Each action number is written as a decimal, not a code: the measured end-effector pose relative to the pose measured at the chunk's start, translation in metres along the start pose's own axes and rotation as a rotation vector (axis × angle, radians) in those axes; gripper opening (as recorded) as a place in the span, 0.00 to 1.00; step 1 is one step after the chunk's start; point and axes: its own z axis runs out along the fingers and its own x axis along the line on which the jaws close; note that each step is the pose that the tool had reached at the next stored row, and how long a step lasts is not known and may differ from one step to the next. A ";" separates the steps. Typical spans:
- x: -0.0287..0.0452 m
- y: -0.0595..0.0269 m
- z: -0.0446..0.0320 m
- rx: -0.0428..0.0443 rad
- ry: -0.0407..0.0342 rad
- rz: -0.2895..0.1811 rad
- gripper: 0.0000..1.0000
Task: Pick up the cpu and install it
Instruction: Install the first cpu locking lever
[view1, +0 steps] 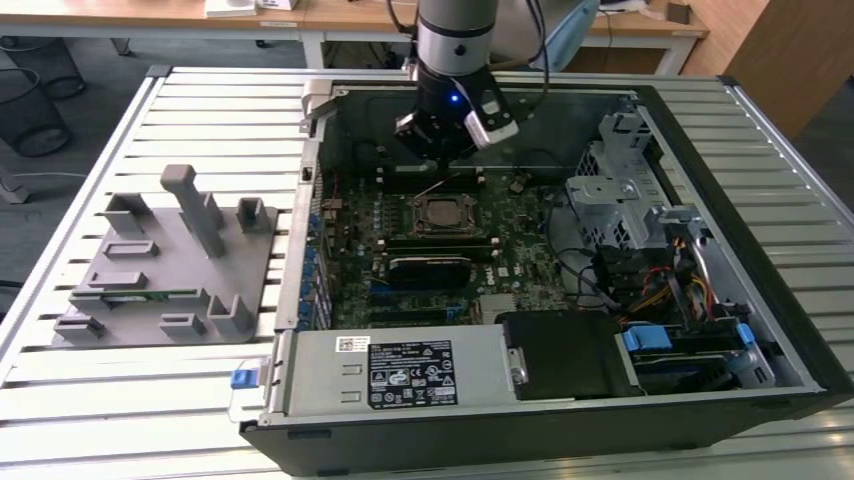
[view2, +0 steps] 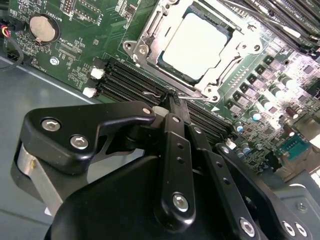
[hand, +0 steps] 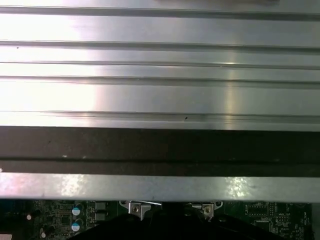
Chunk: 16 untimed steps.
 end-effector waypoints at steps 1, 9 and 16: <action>-0.0003 0.0002 0.0005 0.0001 0.0000 0.000 0.11; -0.0032 0.0012 0.0056 0.0005 0.0000 0.000 0.11; -0.0070 0.0024 0.0098 0.0006 0.0000 0.000 0.11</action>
